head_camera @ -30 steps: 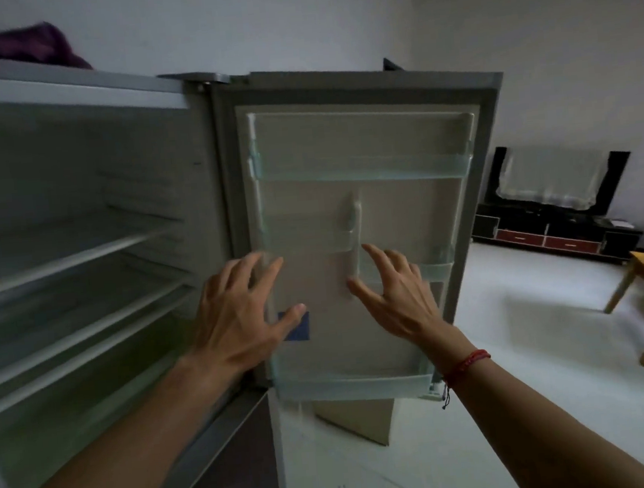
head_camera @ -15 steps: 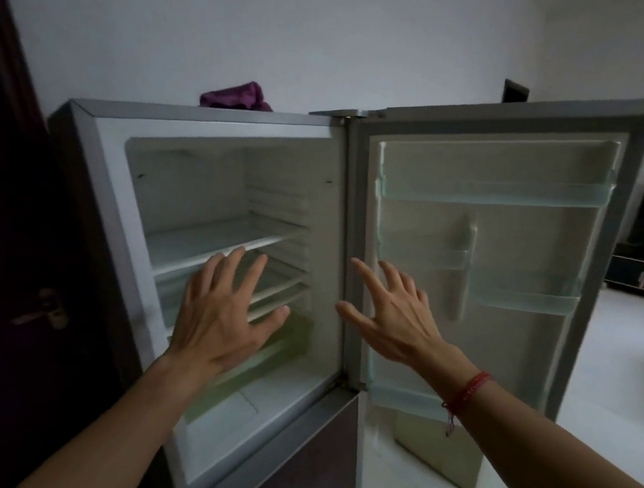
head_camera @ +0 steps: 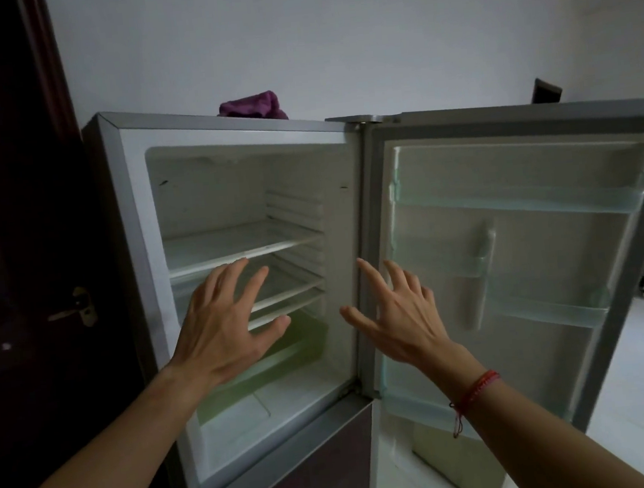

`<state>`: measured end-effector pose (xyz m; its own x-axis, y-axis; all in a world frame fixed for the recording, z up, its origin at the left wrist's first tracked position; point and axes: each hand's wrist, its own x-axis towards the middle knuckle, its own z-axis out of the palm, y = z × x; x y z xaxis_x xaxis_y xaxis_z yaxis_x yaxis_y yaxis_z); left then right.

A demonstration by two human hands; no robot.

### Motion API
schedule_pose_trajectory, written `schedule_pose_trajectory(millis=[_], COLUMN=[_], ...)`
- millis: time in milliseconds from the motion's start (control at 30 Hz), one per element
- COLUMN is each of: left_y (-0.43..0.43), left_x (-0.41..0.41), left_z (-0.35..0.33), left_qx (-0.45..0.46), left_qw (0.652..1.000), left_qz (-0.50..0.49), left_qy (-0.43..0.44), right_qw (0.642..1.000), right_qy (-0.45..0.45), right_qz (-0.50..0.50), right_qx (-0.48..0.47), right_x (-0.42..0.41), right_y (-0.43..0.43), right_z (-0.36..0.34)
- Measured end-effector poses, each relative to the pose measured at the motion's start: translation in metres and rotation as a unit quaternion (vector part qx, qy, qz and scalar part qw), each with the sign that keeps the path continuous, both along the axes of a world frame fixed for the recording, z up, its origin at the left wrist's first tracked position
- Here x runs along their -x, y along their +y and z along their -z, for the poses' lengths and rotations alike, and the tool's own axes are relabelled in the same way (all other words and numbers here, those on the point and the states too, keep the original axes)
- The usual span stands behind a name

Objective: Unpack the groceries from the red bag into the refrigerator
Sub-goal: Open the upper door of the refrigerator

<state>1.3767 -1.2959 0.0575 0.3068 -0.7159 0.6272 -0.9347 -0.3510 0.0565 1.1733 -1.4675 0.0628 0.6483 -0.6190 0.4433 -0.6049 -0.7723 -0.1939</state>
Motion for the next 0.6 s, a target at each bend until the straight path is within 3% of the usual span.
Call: schedule_pose_trajectory(millis=[300,600], left_y=[-0.055,-0.124], left_x=[0.043,0.077], left_z=[0.009,0.025], left_qx=[-0.006,-0.015], left_qw=[0.998,0.98], left_qz=[0.053,0.193], left_qy=[0.019,0.039], right_qw=[0.998,0.979], right_qy=[0.011,0.039], right_qz=[0.052,0.199], right_qx=[-0.017,-0.025], right_x=[0.047,0.122], right_y=[-0.033,-0.035], right_z=[0.01,0.026])
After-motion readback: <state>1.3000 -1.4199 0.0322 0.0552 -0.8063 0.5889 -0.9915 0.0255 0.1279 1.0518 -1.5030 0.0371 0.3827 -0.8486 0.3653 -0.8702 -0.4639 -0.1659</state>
